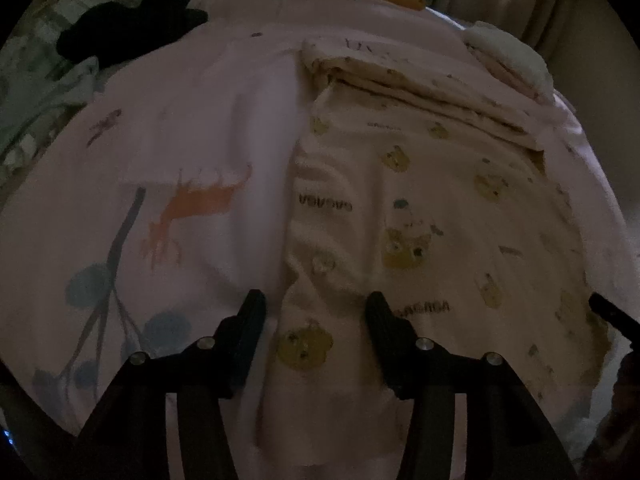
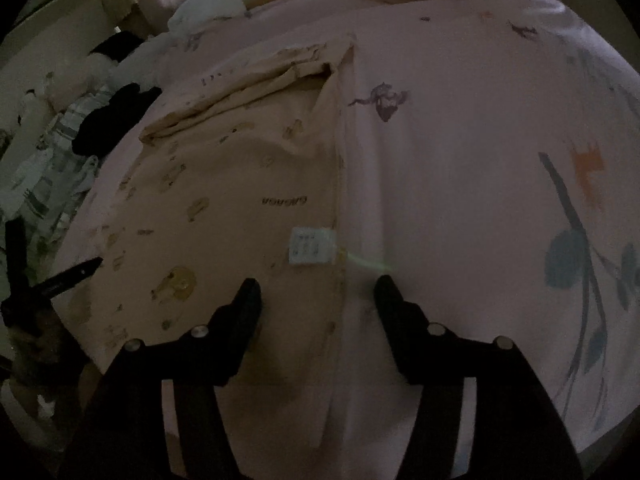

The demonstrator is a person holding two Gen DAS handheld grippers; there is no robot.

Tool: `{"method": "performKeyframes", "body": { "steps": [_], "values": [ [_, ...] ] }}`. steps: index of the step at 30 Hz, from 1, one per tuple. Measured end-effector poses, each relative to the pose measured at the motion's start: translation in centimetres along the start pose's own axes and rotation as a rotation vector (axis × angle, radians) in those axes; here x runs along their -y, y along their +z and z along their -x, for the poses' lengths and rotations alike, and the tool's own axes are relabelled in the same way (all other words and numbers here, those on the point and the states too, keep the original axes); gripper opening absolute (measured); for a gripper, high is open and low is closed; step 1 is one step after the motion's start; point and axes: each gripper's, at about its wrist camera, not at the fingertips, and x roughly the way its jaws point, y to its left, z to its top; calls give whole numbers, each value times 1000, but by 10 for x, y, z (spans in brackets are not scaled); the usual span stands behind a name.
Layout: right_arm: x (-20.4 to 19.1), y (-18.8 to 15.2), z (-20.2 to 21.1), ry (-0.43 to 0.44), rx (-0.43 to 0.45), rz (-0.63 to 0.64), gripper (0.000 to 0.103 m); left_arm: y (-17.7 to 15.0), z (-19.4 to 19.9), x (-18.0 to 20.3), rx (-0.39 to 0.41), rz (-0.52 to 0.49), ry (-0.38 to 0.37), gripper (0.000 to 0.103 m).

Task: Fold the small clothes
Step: 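Press the folded sleeper flat with the left tool while the right tool holds the hem, then close both tools on the sleeper's hem end side by side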

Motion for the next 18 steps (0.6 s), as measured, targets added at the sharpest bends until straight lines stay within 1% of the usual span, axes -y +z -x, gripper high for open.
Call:
{"method": "performKeyframes", "body": {
  "steps": [6, 8, 10, 14, 15, 16, 17, 18],
  "values": [
    [6, -13, 11, 63, -27, -79, 60, -14, 10, -8, -5, 30, -60, 51],
    [10, -18, 14, 95, -31, -117, 60, -18, 14, -9, -2, 25, -63, 51],
    [13, -23, 17, 120, -35, -129, 60, -21, 16, -10, -7, 22, -68, 51],
    [12, -27, 19, 124, -26, -129, 60, -23, 15, -12, -15, 58, -101, 50],
    [9, -28, 18, 112, -24, -122, 60, -22, 15, -12, -20, 77, -120, 43],
    [5, -28, 18, 95, -22, -109, 58, -23, 15, -12, -27, 95, -155, 38],
    [2, -28, 18, 86, -22, -98, 56, -23, 14, -14, -40, 125, -206, 32],
    [-3, -29, 18, 82, -23, -83, 51, -23, 12, -15, -51, 163, -265, 27]
  ]
}}
